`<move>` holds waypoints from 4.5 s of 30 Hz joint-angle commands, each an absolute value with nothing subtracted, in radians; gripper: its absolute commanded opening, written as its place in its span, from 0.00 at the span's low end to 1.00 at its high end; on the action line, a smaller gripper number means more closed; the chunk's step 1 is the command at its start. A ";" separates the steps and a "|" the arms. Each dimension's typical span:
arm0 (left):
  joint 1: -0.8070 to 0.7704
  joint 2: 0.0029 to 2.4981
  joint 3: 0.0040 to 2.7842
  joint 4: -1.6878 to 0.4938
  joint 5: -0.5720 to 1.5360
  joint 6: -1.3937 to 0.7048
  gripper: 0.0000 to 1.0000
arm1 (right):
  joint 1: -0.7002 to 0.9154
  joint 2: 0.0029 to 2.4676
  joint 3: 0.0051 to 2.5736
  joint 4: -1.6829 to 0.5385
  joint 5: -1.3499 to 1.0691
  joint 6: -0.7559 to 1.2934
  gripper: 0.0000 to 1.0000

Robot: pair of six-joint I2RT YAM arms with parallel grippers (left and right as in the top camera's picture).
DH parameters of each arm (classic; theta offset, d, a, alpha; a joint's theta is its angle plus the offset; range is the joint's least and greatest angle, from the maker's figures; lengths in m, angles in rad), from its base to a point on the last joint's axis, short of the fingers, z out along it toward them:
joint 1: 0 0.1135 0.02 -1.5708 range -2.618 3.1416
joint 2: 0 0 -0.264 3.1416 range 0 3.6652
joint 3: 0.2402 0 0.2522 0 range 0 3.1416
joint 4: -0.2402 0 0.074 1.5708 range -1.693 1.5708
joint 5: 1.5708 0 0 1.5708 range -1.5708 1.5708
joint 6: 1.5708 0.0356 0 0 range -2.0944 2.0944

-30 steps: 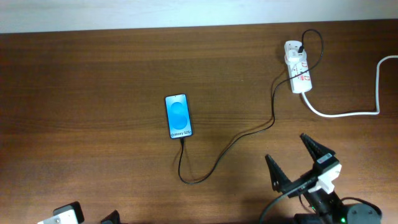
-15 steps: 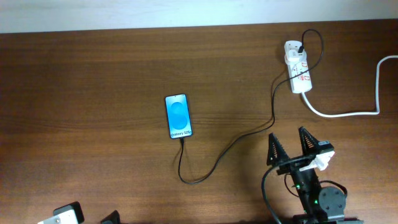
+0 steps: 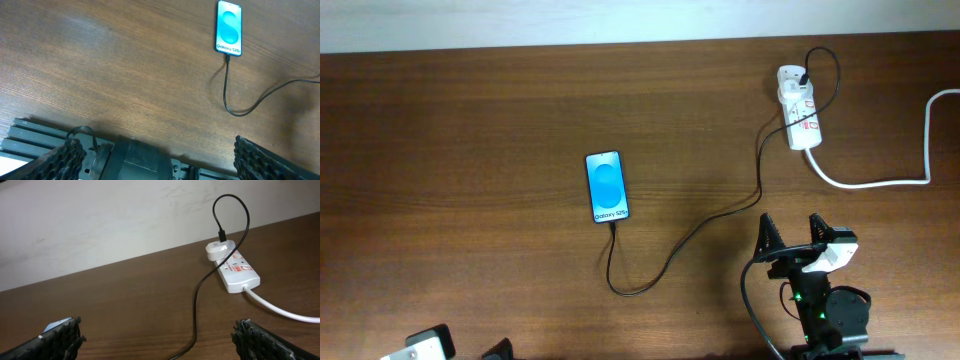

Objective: Plug charger to phone and switch on socket

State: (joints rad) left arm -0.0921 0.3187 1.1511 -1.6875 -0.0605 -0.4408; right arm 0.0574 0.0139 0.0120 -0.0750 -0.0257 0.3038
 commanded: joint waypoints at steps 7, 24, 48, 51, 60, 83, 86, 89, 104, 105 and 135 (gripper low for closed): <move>-0.089 0.314 1.154 -1.688 -0.068 -0.432 0.99 | 0.065 0.005 0.006 -0.080 -0.014 0.293 0.98; -0.016 0.088 0.616 -0.942 -0.121 -0.331 0.99 | 0.065 0.005 0.006 -0.079 -0.014 0.293 0.98; -0.009 0.005 0.032 -0.126 -0.065 0.027 0.99 | 0.065 0.005 0.006 -0.080 -0.014 0.293 0.98; 0.009 0.005 0.032 -0.126 -0.065 0.027 0.99 | 0.065 0.005 0.006 -0.080 -0.014 0.293 0.98; 0.040 0.005 0.032 -0.126 -0.065 0.027 0.99 | 0.065 0.005 0.006 -0.080 -0.014 0.293 0.98; 0.040 0.005 0.032 -0.126 -0.065 0.027 0.99 | 0.086 0.012 0.006 -0.079 -0.014 0.293 0.98; 0.040 0.005 0.032 -0.126 -0.065 0.027 0.99 | 0.086 0.012 0.006 -0.079 -0.014 0.293 0.98; 0.040 0.005 0.032 -0.126 -0.065 0.027 0.99 | 0.086 0.012 0.006 -0.080 -0.014 0.293 0.98; 0.040 0.005 0.032 -0.126 -0.065 0.027 0.99 | 0.085 0.004 0.006 -0.079 -0.014 0.293 0.98; 0.040 0.005 0.032 -0.126 -0.065 0.027 0.99 | 0.085 0.004 0.006 -0.079 -0.014 0.293 0.98; 0.040 0.005 0.032 -0.126 -0.065 0.027 0.99 | 0.085 0.004 0.006 -0.079 -0.014 0.293 0.98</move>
State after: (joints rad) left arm 0.0353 0.0128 0.0410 -0.1303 -0.0784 0.0082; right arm 0.0757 0.0120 0.0120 -0.0753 -0.0223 0.3027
